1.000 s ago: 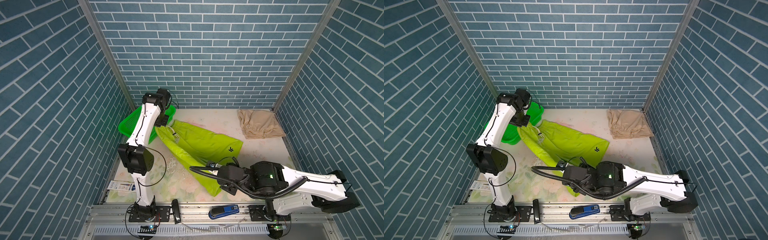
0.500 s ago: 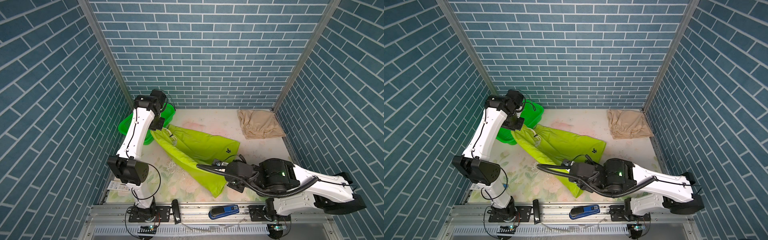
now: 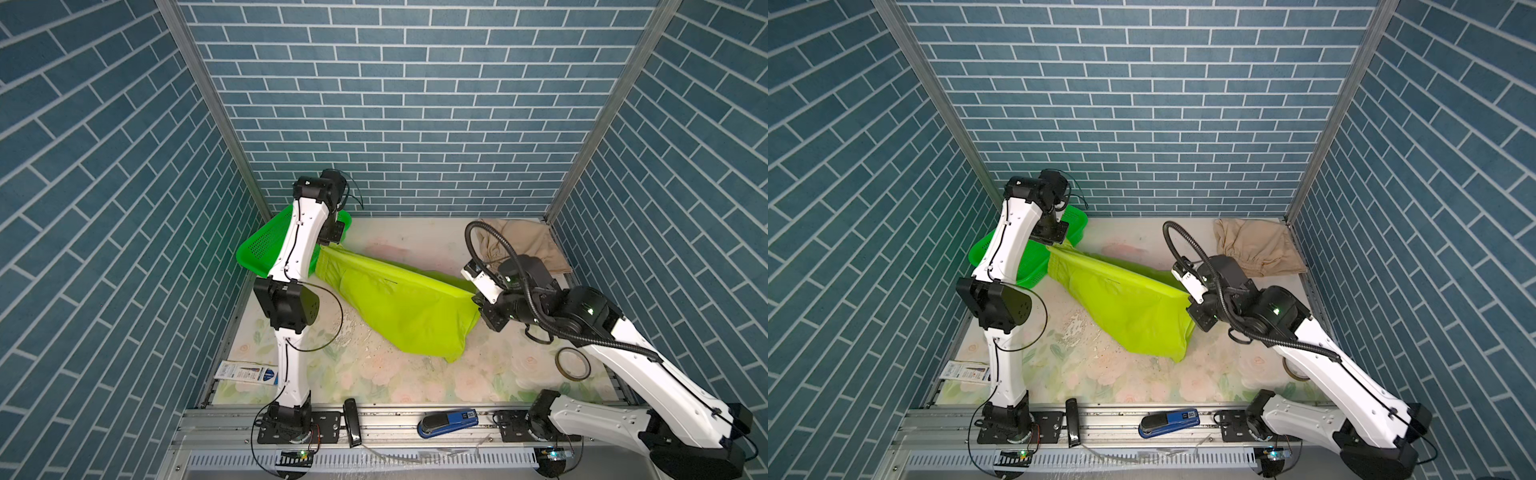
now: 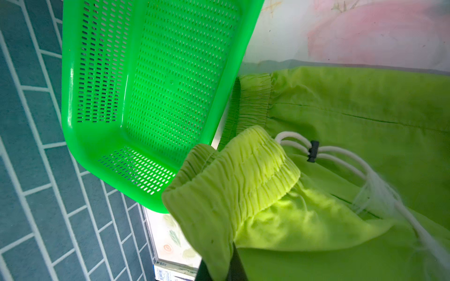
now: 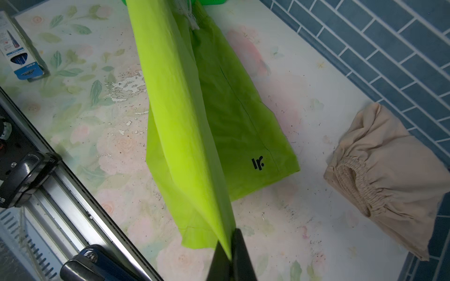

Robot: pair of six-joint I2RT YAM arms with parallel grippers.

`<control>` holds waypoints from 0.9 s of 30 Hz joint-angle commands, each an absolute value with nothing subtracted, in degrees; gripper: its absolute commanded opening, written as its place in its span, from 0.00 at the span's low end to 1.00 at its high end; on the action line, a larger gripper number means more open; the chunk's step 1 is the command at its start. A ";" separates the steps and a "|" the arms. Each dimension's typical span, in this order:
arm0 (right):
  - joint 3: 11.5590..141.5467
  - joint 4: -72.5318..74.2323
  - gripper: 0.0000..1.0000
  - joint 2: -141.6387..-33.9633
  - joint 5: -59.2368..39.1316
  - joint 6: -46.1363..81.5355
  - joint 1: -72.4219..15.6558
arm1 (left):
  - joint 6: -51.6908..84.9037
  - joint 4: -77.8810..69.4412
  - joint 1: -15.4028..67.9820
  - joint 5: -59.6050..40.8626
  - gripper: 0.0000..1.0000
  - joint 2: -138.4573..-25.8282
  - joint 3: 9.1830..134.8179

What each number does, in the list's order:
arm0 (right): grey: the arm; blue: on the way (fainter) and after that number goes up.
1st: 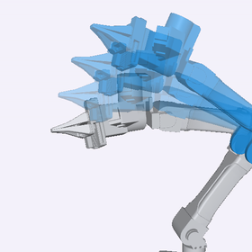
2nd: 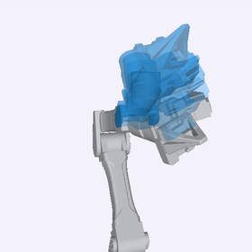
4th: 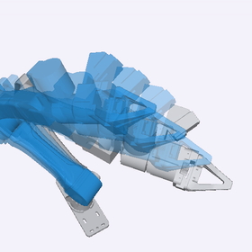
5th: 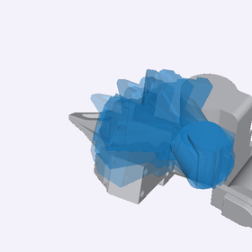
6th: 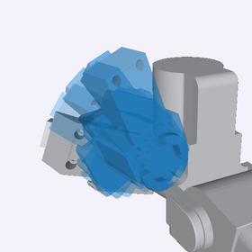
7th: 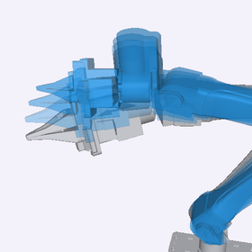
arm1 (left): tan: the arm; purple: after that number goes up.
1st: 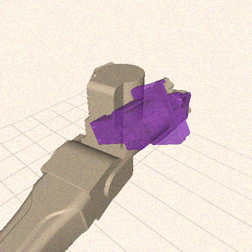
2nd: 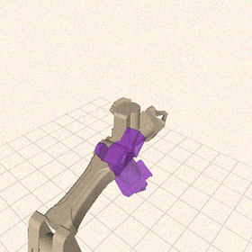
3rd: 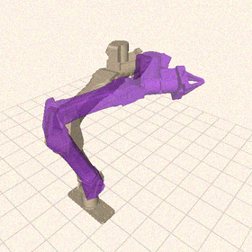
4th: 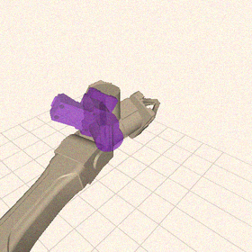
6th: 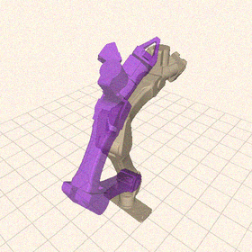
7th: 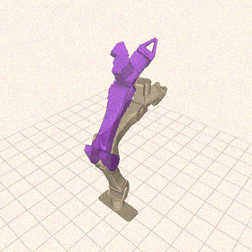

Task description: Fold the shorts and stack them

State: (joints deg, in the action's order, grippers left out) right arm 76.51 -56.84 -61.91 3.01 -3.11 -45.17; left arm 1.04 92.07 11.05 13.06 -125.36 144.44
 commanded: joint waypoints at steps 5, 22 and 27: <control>73.61 -54.01 0.00 -64.01 -10.84 -4.87 -36.15 | 1.40 89.59 10.28 13.70 0.00 -128.90 147.40; 62.41 -38.56 0.00 -72.79 -26.27 -4.48 -14.33 | 0.05 71.88 10.46 2.22 0.02 -137.98 150.82; 61.37 -32.89 0.00 -79.88 -29.04 -3.85 -11.08 | -0.48 67.32 10.94 0.17 0.23 -141.06 151.27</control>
